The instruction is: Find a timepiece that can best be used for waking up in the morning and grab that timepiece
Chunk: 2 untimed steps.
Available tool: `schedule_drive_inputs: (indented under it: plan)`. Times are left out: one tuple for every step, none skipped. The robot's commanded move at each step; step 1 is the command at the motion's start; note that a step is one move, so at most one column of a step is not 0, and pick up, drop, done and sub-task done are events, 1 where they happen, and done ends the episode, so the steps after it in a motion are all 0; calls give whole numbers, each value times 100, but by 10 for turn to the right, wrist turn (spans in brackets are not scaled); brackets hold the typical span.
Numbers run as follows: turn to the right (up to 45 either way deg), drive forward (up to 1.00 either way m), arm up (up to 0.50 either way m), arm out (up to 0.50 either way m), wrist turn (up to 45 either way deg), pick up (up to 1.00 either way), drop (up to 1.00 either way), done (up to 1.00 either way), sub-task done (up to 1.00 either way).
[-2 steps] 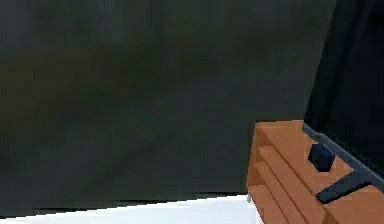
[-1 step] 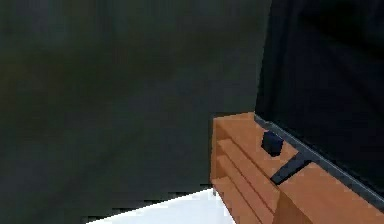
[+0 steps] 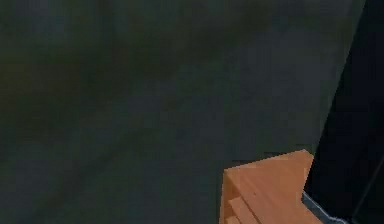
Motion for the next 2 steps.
schedule_drive_inputs:
  plan:
    - [-390,0,0,0,0,0,0,0,0]
    - [0,0,50,0,0,0,0,0,0]
